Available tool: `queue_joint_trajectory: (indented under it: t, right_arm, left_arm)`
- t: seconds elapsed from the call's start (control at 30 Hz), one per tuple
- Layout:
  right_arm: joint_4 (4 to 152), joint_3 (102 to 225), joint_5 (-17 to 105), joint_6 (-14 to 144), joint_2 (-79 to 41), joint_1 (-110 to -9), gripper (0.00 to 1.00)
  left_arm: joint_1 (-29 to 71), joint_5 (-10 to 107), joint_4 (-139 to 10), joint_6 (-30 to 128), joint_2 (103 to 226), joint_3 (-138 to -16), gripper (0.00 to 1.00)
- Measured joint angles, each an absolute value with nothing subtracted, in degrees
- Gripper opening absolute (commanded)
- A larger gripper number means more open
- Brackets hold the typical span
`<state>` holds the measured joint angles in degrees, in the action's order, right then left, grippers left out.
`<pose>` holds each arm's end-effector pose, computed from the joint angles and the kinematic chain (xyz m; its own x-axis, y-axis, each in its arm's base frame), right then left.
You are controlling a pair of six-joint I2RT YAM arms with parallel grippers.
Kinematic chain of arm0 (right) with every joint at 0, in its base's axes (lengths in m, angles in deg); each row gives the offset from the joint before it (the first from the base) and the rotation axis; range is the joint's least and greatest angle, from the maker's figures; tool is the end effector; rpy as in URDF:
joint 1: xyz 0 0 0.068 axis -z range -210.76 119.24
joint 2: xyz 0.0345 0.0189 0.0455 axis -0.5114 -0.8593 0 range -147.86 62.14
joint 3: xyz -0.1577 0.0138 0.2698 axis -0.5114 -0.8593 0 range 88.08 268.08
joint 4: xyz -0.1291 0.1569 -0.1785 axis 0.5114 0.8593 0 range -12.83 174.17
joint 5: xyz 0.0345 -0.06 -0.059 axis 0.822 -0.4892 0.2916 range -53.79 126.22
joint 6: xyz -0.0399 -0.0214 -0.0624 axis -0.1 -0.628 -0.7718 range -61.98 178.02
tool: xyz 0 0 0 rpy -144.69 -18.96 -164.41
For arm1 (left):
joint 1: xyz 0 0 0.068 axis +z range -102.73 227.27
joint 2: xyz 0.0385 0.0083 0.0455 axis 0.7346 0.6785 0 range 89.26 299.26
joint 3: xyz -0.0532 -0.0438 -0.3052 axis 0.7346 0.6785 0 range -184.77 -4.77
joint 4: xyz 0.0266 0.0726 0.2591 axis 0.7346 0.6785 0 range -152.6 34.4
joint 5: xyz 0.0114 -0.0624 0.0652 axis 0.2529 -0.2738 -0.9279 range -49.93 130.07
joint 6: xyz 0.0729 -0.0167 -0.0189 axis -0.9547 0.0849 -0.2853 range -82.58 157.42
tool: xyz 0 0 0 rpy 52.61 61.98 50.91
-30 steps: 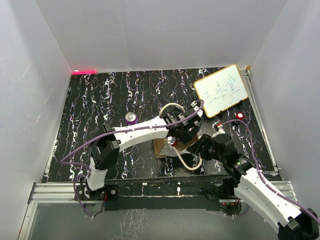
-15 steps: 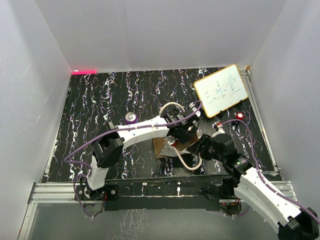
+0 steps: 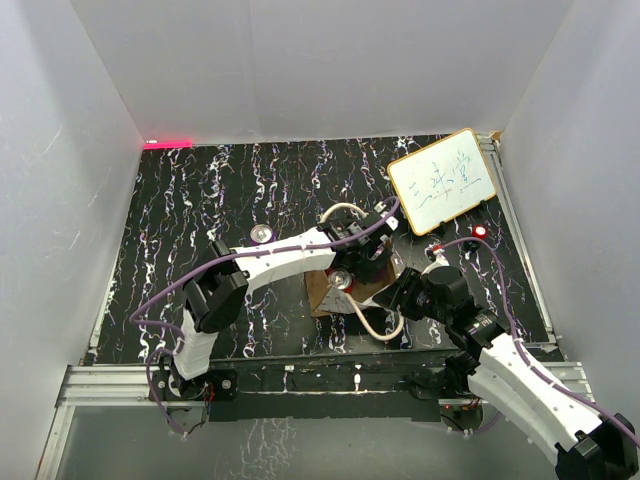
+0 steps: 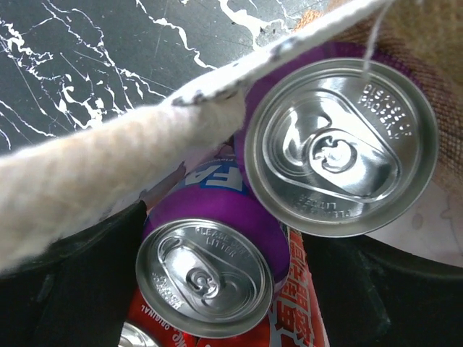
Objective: Take the beverage out of the canvas bag
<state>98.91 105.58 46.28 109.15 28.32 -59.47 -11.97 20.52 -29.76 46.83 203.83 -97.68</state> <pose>0.1145 0.0757 0.1839 -0.8016 0.4350 -0.4101 0.0484 0.7310 0.6807 0.2666 -0.4051 0.2423 -0.5269 0.5841 -0.6174 0.6328 0.7546 0.1738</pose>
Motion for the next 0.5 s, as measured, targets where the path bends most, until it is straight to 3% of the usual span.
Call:
queue_joint_trajectory:
  t: [0.37,0.5]
  right_arm:
    - [99.2,106.3,46.3,108.9,27.3,-59.5,0.48]
    - [99.2,106.4,46.3,108.9,27.0,-59.5,0.48]
  left_arm:
    - [-11.7,21.5,-26.9,46.2,205.0,-100.1,0.43]
    - [-11.7,21.6,-24.9,46.2,205.0,-102.0,0.41]
